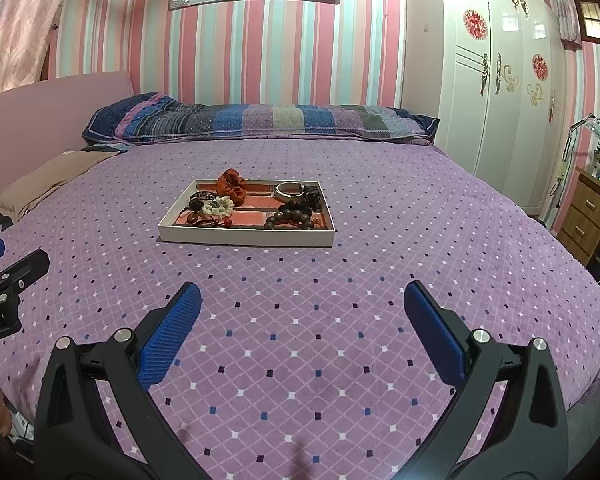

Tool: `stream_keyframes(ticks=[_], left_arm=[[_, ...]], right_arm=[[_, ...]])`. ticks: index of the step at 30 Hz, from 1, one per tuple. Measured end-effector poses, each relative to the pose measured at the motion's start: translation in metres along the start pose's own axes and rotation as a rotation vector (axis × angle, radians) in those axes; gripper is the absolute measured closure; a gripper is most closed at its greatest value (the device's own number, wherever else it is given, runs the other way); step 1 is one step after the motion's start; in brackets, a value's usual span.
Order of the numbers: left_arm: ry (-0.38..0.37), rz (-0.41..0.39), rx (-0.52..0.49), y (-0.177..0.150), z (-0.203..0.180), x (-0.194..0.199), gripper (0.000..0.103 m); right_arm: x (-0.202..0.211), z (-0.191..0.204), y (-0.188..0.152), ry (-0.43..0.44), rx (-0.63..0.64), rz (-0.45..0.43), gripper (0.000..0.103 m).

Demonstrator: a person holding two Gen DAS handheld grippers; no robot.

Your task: Organize jewelry

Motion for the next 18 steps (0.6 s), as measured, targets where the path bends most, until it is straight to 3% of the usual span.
stream_keyframes(ticks=[18], left_arm=[[0.008, -0.02, -0.021, 0.0025, -0.0021, 0.0039, 0.004]], right_arm=[[0.001, -0.0002, 0.0006, -0.006, 0.003, -0.006, 0.004]])
Point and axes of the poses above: each gripper's, at about its wrist camera, not at the fingertips, and x roughly against the way its jaws point, z to its left, y to its top, the point moved 10 cm from there along -x, roughly the way its jaws point, and after that the axes turned 13 degrees about z, right-handed, at the moved point
